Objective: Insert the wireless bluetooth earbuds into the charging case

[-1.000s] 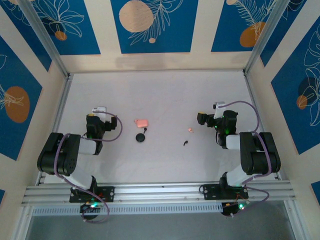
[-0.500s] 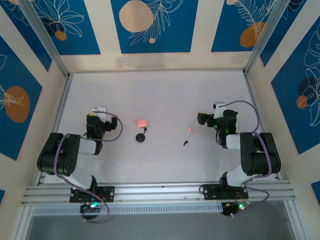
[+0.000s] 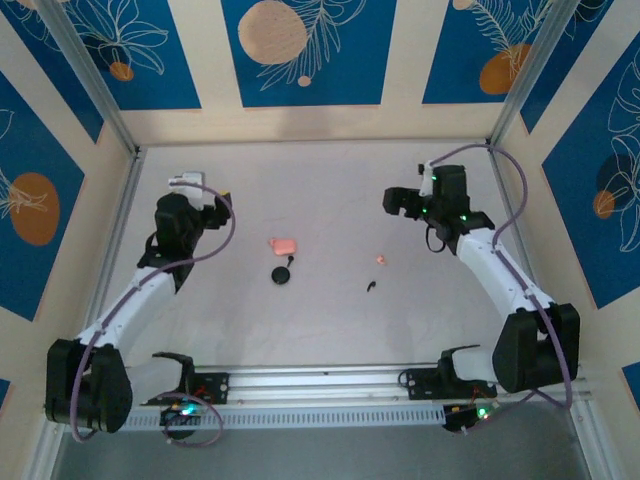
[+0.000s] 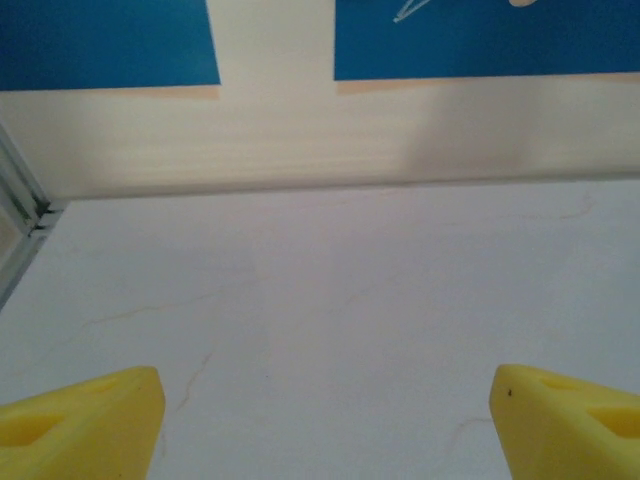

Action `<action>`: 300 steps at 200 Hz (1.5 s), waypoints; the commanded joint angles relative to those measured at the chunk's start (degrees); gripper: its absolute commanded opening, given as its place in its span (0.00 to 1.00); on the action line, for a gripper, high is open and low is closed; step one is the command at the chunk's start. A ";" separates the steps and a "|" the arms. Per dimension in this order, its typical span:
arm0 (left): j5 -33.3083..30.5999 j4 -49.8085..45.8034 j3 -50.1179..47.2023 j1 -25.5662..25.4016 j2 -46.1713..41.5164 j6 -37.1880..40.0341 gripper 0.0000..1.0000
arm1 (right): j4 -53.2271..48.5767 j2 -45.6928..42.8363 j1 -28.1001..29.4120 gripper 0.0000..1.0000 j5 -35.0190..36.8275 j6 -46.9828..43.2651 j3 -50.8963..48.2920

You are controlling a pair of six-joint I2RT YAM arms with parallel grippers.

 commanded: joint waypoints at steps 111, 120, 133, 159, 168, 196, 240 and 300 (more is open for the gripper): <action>0.50 -57.86 20.34 -17.70 9.46 -24.82 0.70 | -27.33 14.45 13.37 0.87 -6.72 22.38 11.42; 0.64 -58.34 21.00 -19.17 11.06 -26.11 0.68 | -26.20 14.29 12.76 0.88 -7.11 22.59 10.74; 0.99 -58.56 21.75 -21.24 13.54 -27.81 0.68 | -24.04 13.94 11.99 0.88 -8.67 22.93 9.39; 0.51 -59.42 24.97 -24.94 19.52 -28.79 0.66 | -20.13 13.31 11.15 0.88 -11.63 23.05 6.72; 0.07 -60.03 26.63 -26.04 21.89 -28.33 0.67 | -19.35 13.24 11.11 0.88 -12.29 23.04 5.91; 0.29 -62.70 31.53 -27.96 28.87 -26.16 0.67 | -17.08 12.56 11.15 0.87 -14.44 23.14 3.34; 0.44 -64.77 36.00 -28.46 36.25 -23.58 0.67 | -14.06 8.51 10.93 0.86 -15.06 23.93 -0.52; 3.76 -66.35 40.36 -28.46 44.42 -20.88 0.67 | -12.46 2.87 10.88 0.86 -14.83 24.05 -1.80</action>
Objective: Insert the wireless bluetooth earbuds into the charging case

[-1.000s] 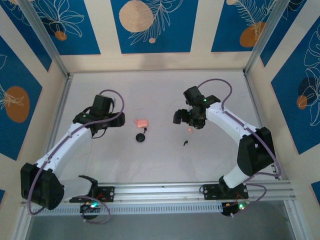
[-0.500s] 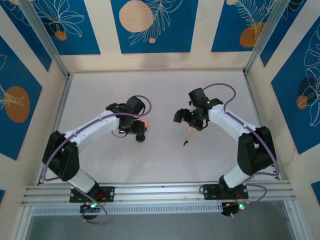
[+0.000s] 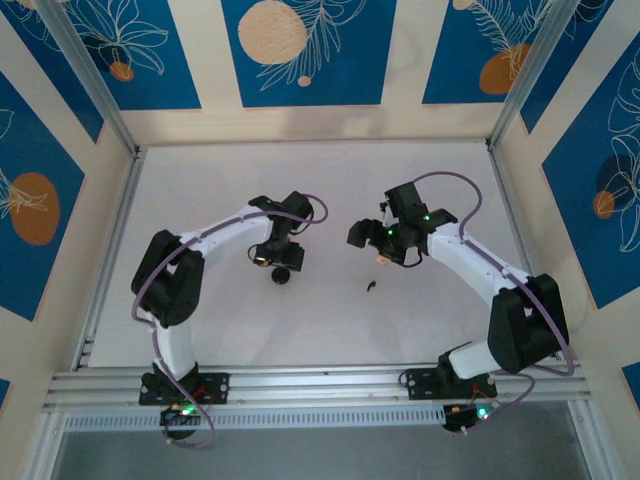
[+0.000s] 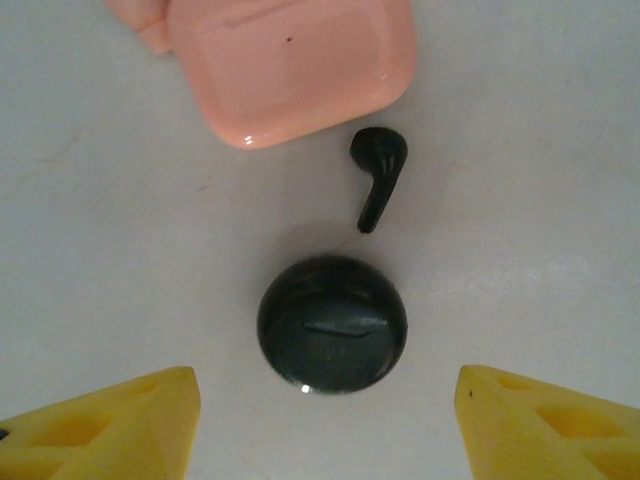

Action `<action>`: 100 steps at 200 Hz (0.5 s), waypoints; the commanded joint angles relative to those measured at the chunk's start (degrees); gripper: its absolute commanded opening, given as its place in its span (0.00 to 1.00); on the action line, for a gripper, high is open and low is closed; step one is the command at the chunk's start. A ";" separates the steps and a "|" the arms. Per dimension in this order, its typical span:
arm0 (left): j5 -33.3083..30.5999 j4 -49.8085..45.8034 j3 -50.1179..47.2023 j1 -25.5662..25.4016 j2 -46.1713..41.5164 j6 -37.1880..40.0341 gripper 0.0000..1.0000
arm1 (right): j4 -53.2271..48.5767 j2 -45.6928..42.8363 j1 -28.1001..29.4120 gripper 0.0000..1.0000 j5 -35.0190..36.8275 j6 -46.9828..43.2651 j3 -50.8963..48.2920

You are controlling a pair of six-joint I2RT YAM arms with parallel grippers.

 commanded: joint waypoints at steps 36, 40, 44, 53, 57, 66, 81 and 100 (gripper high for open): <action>2.44 -3.15 2.59 -0.15 4.75 2.70 0.68 | 0.67 -5.60 -0.59 0.86 -0.86 0.99 -1.93; 2.52 -3.19 2.55 -0.19 4.89 2.70 0.68 | 0.59 -5.81 -0.64 0.86 -0.82 0.95 -2.02; 2.65 -3.18 2.51 -0.12 5.09 2.78 0.68 | 0.60 -5.96 -0.62 0.86 -0.79 0.95 -2.05; 2.98 -3.28 2.43 -0.02 5.41 2.71 0.68 | 0.48 -6.29 -0.73 0.86 -0.78 0.95 -2.22; 3.12 -3.28 2.34 0.09 5.48 2.70 0.68 | 0.42 -6.42 -0.80 0.86 -0.79 0.97 -2.36; 3.44 -3.22 2.17 0.16 5.82 2.62 0.68 | 0.45 -6.75 -0.90 0.86 -0.69 1.04 -2.55; 3.76 -2.99 1.82 0.33 6.20 2.63 0.68 | 0.44 -7.01 -1.06 0.86 -0.73 1.10 -2.67; 3.76 -2.85 1.50 0.40 6.75 2.66 0.68 | 0.40 -7.17 -1.12 0.86 -1.05 0.95 -2.65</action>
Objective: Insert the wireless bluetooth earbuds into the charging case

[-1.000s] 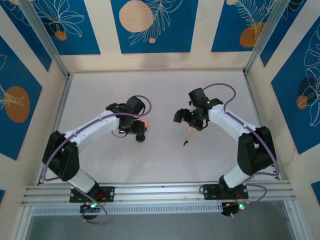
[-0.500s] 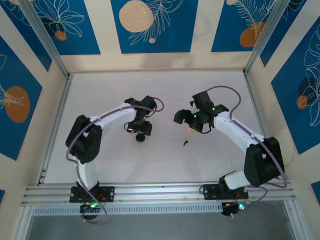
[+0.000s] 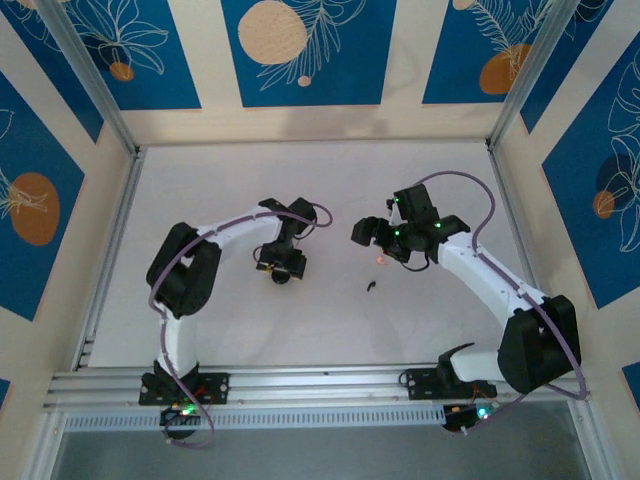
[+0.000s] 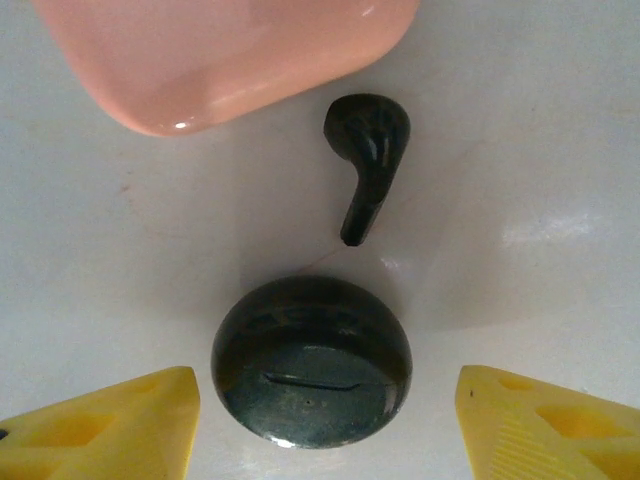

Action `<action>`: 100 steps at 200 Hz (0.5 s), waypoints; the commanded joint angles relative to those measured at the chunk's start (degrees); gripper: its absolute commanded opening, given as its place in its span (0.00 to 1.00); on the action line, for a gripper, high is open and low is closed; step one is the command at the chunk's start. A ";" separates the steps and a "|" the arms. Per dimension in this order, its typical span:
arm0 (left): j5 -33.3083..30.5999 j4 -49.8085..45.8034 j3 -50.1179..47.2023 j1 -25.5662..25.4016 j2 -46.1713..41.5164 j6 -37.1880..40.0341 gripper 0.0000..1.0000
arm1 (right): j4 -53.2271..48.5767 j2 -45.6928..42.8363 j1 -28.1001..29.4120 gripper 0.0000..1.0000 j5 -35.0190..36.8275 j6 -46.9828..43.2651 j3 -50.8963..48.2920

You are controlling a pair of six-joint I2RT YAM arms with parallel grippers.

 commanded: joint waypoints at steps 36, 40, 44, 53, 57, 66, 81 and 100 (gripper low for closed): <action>1.22 -1.10 -0.74 0.52 1.47 0.85 0.65 | -0.79 -2.29 -0.34 0.85 -1.62 0.55 -0.61; 1.25 -0.92 -0.95 0.54 1.42 0.91 0.64 | -0.73 -2.48 -0.34 0.85 -1.55 0.64 -0.66; 1.22 -0.88 -1.12 0.58 1.45 0.84 0.64 | -0.71 -2.67 -0.37 0.85 -1.47 0.73 -0.70; 1.22 -0.50 -1.54 0.61 1.40 0.92 0.63 | -0.86 -3.11 -0.42 0.85 -1.18 0.86 -0.87; 1.18 -0.42 -1.67 0.65 1.41 0.93 0.63 | -0.72 -3.36 -0.39 0.85 -1.13 0.94 -0.96; 1.00 -0.13 -1.94 0.78 1.50 1.03 0.63 | -0.70 -3.81 -0.40 0.85 -0.88 1.04 -1.07; 0.78 0.32 -2.37 1.07 1.60 1.28 0.63 | -0.71 -4.50 -0.42 0.85 -0.65 1.12 -1.29; 1.04 1.36 -2.79 1.47 1.96 1.56 0.63 | -0.80 -4.97 -0.42 0.84 -0.65 1.20 -1.40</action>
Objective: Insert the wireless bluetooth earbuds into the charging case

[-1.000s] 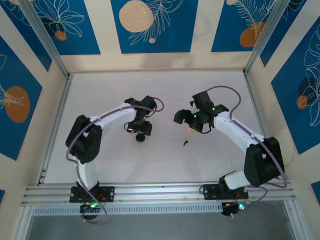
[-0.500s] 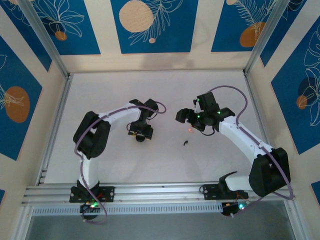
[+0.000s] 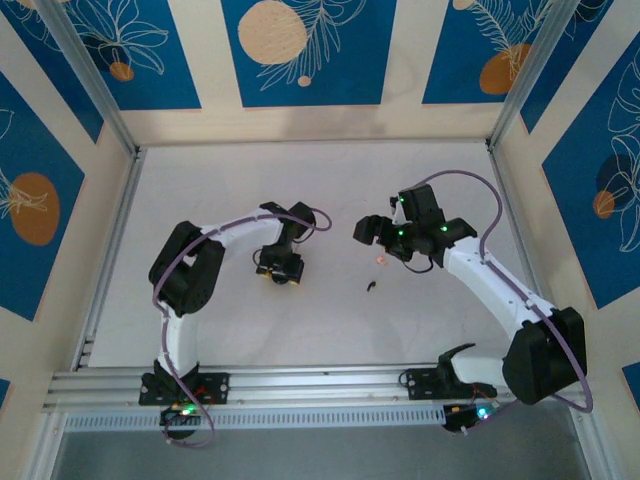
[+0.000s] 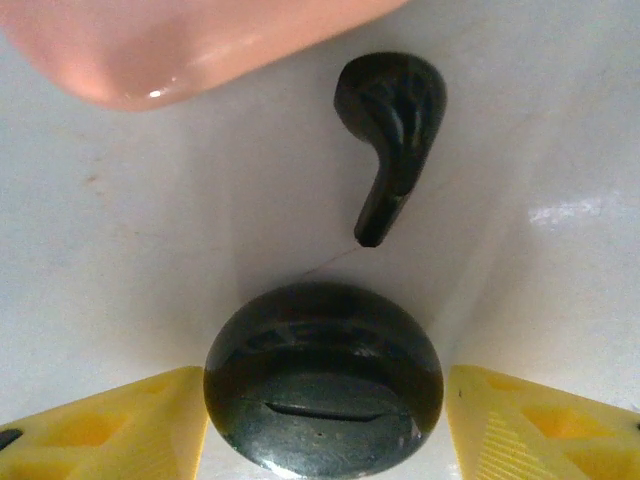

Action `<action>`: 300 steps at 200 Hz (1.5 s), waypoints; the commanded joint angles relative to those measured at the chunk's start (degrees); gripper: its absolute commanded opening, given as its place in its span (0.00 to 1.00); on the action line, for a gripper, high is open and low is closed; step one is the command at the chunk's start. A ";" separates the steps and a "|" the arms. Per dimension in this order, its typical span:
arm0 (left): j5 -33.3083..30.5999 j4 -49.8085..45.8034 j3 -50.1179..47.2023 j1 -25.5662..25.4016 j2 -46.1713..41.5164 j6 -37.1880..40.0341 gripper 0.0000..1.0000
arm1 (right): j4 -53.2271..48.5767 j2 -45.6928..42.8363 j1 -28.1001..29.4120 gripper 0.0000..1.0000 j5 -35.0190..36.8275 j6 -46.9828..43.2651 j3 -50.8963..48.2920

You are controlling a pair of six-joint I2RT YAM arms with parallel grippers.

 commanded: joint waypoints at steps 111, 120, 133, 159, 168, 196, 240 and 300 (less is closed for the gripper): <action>-1.01 4.79 -2.46 0.78 -4.65 6.46 0.41 | 1.49 -2.74 -3.19 0.83 -4.59 1.50 -4.48; -1.10 6.62 -3.86 0.60 -6.66 8.18 0.40 | 2.90 -2.69 -4.18 0.83 -6.56 1.46 -5.35; -0.24 10.68 -6.69 0.29 -9.94 11.31 0.40 | 4.84 -2.25 -5.43 0.83 -9.99 0.79 -6.40; 6.18 21.79 -13.01 -0.33 -15.91 19.96 0.41 | 6.67 -1.65 -7.46 0.82 -14.84 -1.83 -7.84; 7.82 25.19 -14.70 -0.67 -17.47 22.95 0.41 | 7.32 -1.59 -8.17 0.81 -16.23 -3.00 -8.44; 15.66 35.66 -20.71 -1.35 -21.81 33.36 0.41 | 9.94 -1.22 -11.06 0.75 -23.66 -7.08 -9.50; 27.79 50.54 -28.76 -1.36 -25.14 43.46 0.41 | 13.71 0.80 -10.66 0.67 -30.17 -8.67 -10.76; 34.28 57.03 -32.56 -2.14 -27.11 49.23 0.39 | 16.91 3.63 -5.19 0.59 -32.62 -8.60 -12.44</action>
